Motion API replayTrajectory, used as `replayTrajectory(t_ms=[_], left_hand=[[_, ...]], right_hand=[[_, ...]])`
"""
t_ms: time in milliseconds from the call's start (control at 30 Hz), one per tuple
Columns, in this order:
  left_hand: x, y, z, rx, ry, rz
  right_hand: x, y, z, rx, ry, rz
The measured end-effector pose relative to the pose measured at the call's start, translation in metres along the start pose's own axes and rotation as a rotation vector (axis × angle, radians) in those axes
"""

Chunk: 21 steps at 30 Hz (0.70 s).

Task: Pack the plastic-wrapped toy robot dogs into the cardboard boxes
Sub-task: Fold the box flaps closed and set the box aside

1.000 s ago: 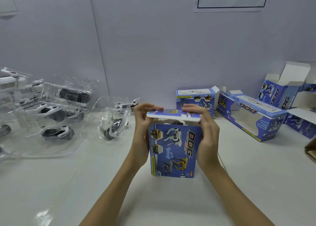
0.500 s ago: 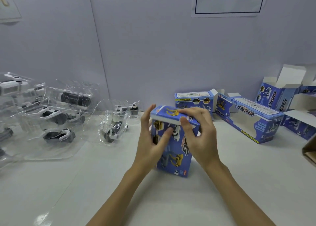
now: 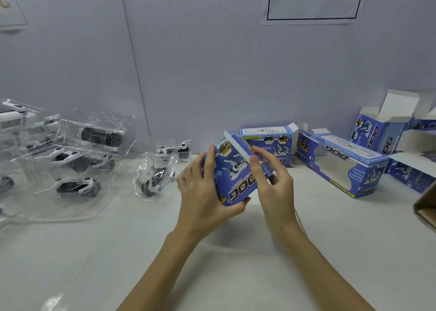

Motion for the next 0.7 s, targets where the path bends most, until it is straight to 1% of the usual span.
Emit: replayTrajectory(t_ms=[33,100,167,267,367,467,500,633,700], left_hand=[[0.002,-0.006,0.003,-0.025,-0.007,-0.004],[0.005,-0.019,0.007,-0.118,-0.071,0.008],[0.003,-0.022,0.006,-0.217,-0.145,0.030],[0.001,-0.015,0.003,-0.277,-0.151,0.078],[0.001,0.001,0.000,-0.284,-0.087,0.105],[0.004,0.018,-0.001,-0.268,0.000,0.141],[0.006,0.019,-0.001,-0.256,0.015,0.135],[0.014,0.010,0.002,-0.201,0.018,0.090],[0.015,0.011,0.002,-0.194,0.017,0.087]], right_hand=[[-0.001,0.000,0.004,-0.033,-0.080,-0.024],[-0.002,0.003,0.009,-0.149,-0.221,-0.055],[-0.002,0.008,0.009,-0.183,-0.292,-0.118],[-0.004,0.009,0.006,-0.120,-0.278,-0.148],[-0.008,0.006,0.001,-0.039,-0.289,-0.132],[-0.017,0.001,-0.007,0.094,-0.330,-0.203],[-0.020,0.000,-0.010,0.113,-0.330,-0.200],[-0.020,-0.002,-0.010,0.067,-0.322,-0.159],[-0.020,-0.005,-0.009,0.087,-0.335,-0.186]])
Point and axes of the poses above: each hand's wrist, its own z-axis towards the middle knuckle, its own x-axis out of the back of the hand, y = z × x, the point moved 7 cm from there along z, towards the middle knuckle, and after that the axes turned 14 degrees about z, right-handed, at the moved point
